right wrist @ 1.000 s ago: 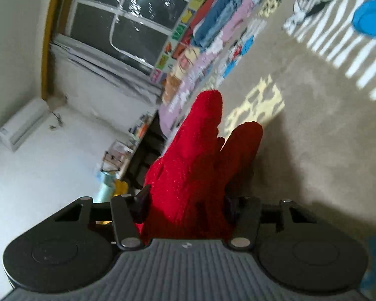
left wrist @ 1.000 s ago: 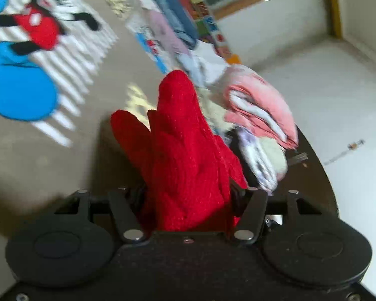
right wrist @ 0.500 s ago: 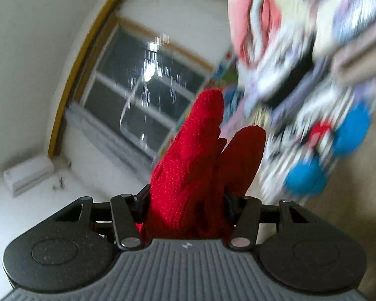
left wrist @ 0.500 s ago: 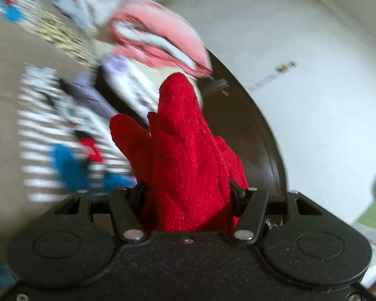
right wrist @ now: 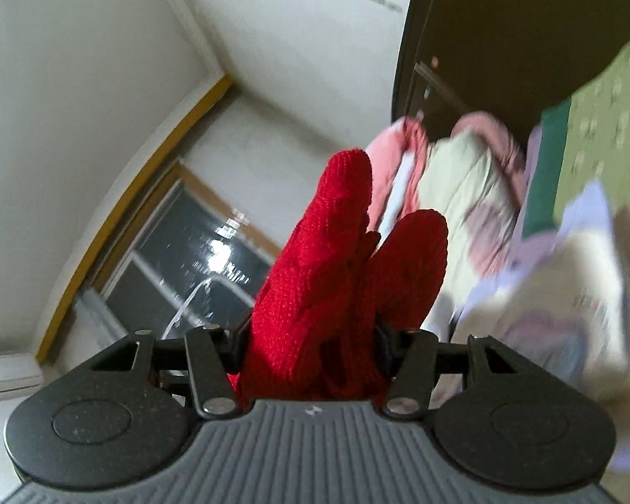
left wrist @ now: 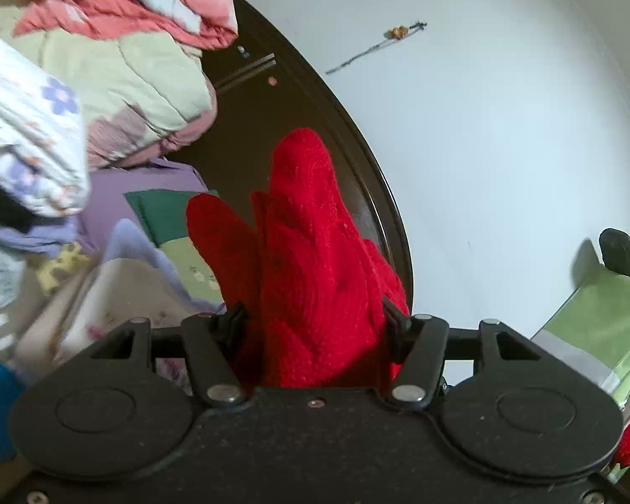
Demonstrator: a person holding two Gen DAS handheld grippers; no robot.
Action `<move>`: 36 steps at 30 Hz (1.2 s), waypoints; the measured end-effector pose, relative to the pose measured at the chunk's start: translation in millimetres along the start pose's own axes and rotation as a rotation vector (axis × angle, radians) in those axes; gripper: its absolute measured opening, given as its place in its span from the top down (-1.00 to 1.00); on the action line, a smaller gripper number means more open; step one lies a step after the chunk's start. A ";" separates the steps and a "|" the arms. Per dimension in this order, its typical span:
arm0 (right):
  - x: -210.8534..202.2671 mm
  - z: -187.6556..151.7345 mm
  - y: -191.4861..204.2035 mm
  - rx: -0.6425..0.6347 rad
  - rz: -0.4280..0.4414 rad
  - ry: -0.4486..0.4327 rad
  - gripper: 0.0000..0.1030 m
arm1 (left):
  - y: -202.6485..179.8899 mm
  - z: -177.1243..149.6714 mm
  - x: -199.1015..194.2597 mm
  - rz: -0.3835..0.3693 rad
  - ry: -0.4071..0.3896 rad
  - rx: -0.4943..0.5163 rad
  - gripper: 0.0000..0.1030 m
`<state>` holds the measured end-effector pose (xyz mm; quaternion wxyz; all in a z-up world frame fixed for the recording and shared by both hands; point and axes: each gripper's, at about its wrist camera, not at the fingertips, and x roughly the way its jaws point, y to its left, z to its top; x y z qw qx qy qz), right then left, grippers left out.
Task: Fold clothes
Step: 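Carry the held sweater with both grippers toward the clothes stack on the bed, then place the sweater on the clothes stack and open both grippers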
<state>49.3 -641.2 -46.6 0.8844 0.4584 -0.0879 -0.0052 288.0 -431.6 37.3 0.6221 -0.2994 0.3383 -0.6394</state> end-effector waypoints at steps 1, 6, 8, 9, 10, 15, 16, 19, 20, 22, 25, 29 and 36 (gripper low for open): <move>2.9 6.7 -6.2 -0.003 -0.011 -0.017 -0.07 | 5.1 2.8 8.3 -0.006 0.009 0.000 -0.14; 17.5 40.4 -37.1 -0.017 -0.065 -0.103 -0.07 | 47.3 7.1 50.1 0.037 0.065 -0.055 -0.14; 26.6 44.7 -60.2 0.015 -0.109 -0.116 -0.07 | 75.2 1.0 67.0 0.161 0.114 -0.090 -0.20; 33.6 40.3 -79.4 0.057 -0.147 -0.107 -0.08 | 87.1 -1.8 71.8 0.199 0.130 -0.111 -0.22; 40.5 36.0 -98.6 0.099 -0.185 -0.097 -0.08 | 97.2 -4.6 73.2 0.215 0.138 -0.136 -0.29; 66.4 28.3 -149.7 0.168 -0.261 -0.070 -0.16 | 108.9 -10.7 66.9 0.244 0.122 -0.185 -0.32; 72.1 31.9 -148.1 0.148 -0.273 -0.059 -0.19 | 107.9 -11.3 64.6 0.245 0.115 -0.189 -0.36; 81.5 39.4 -151.6 0.160 -0.284 -0.052 -0.20 | 100.3 -11.0 56.4 0.247 0.089 -0.199 -0.57; 81.5 41.6 -149.8 0.152 -0.294 -0.055 -0.20 | 98.1 -8.5 55.2 0.251 0.079 -0.198 -0.62; 80.0 45.1 -144.7 0.130 -0.312 -0.061 -0.21 | 91.2 -5.4 50.4 0.280 0.059 -0.184 -0.76; 68.8 49.9 -127.0 0.085 -0.343 -0.073 -0.21 | 77.4 -9.7 33.7 0.339 0.046 -0.132 -0.76; 40.3 50.9 -101.1 0.010 -0.371 -0.098 -0.21 | 50.5 -23.7 14.4 0.404 0.045 -0.014 -0.76; 24.4 49.4 -48.6 -0.161 -0.462 0.007 -0.26 | -2.0 -48.1 9.5 0.552 0.071 0.249 -0.89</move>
